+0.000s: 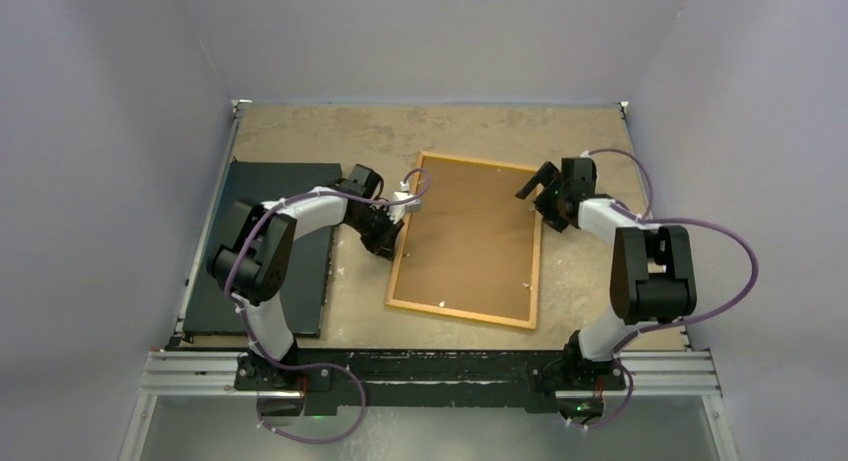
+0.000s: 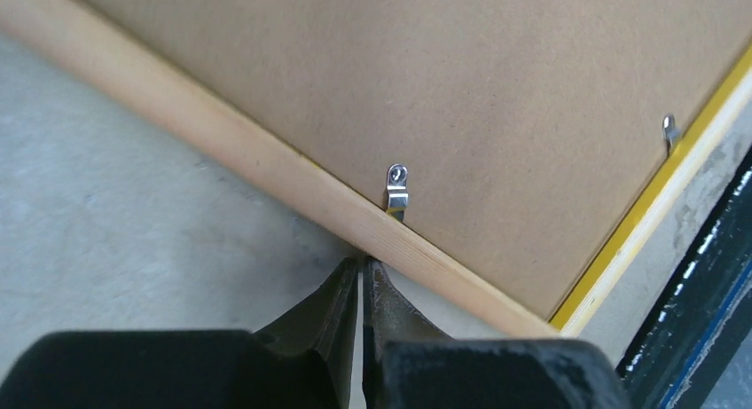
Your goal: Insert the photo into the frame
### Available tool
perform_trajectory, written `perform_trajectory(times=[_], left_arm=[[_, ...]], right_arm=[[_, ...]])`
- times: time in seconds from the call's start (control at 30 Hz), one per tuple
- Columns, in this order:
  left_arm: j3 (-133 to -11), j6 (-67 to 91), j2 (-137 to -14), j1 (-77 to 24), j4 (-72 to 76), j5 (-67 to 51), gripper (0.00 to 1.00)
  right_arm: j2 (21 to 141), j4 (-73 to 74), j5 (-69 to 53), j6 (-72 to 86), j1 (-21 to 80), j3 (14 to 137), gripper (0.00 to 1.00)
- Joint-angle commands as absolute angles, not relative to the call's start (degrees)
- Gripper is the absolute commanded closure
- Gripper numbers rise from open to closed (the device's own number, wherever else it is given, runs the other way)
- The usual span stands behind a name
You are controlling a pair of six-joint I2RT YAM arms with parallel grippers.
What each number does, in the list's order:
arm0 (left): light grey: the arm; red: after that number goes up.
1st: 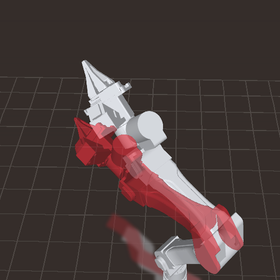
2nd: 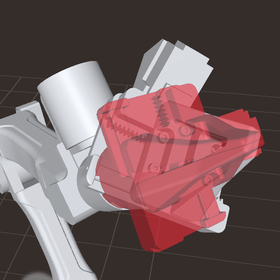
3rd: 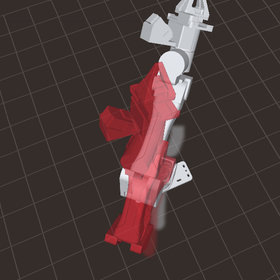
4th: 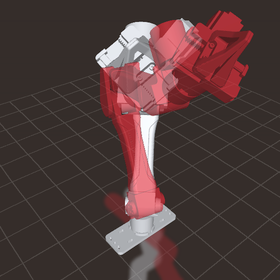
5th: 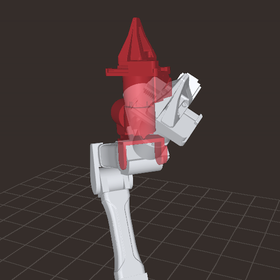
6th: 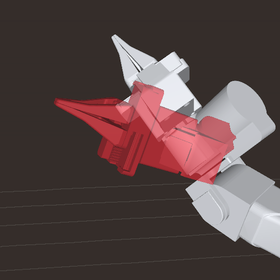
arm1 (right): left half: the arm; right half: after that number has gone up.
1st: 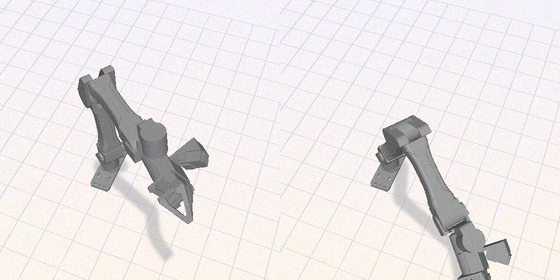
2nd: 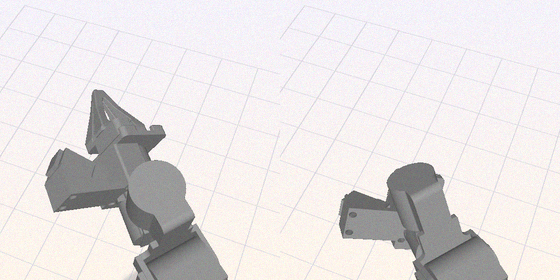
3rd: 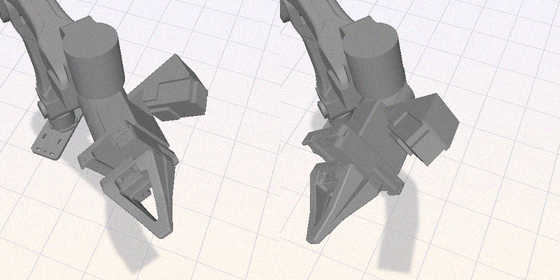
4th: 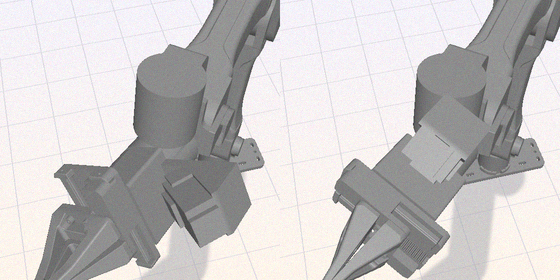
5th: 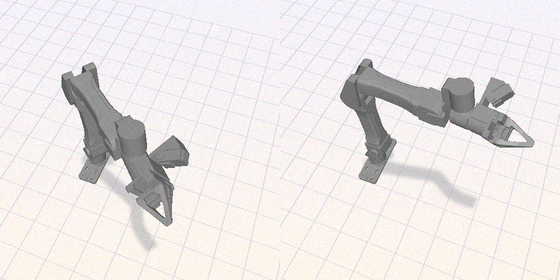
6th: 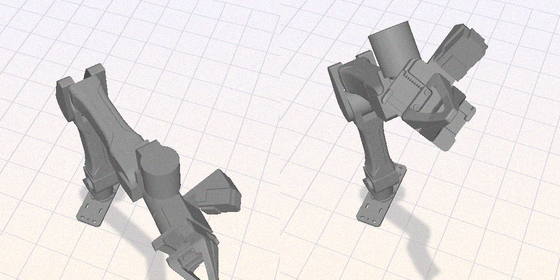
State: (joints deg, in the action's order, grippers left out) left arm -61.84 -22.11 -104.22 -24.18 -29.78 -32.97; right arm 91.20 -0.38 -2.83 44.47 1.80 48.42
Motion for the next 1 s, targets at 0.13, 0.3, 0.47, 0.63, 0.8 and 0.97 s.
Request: perform_trajectory(times=[0.13,0.3,0.47,0.63,0.8,0.97], left_arm=[[-60.6,-23.5,-103.3,-26.2,-33.7,-36.6,0.96],[-62.9,-23.9,-101.2,-21.5,-37.3,-40.6,0.94],[-60.9,-23.4,-100.0,-21.7,-34.3,-41.9,0.93],[-58.9,-21.6,-100.6,-21.5,-30.1,-42.8,0.93],[-58.2,-17.1,-100.7,-19.4,-27.1,-48.3,0.91],[-58.8,-15.8,-101.7,-17.9,-27.5,-54.0,0.84]], right_arm=[[96.0,1.1,-2.9,39.7,2.5,59.0,0.01],[86.5,2.5,4.7,39.4,3.6,58.6,0.01],[81.1,0.8,-1.7,46.4,16.8,52.1,0.04],[85.1,-6.7,-7.5,57.0,31.4,47.2,0.06],[89.2,-13.6,-11.1,61.4,37.5,47.2,0.06],[92.6,-21.4,-14.7,65.2,40.8,45.1,0.06]])
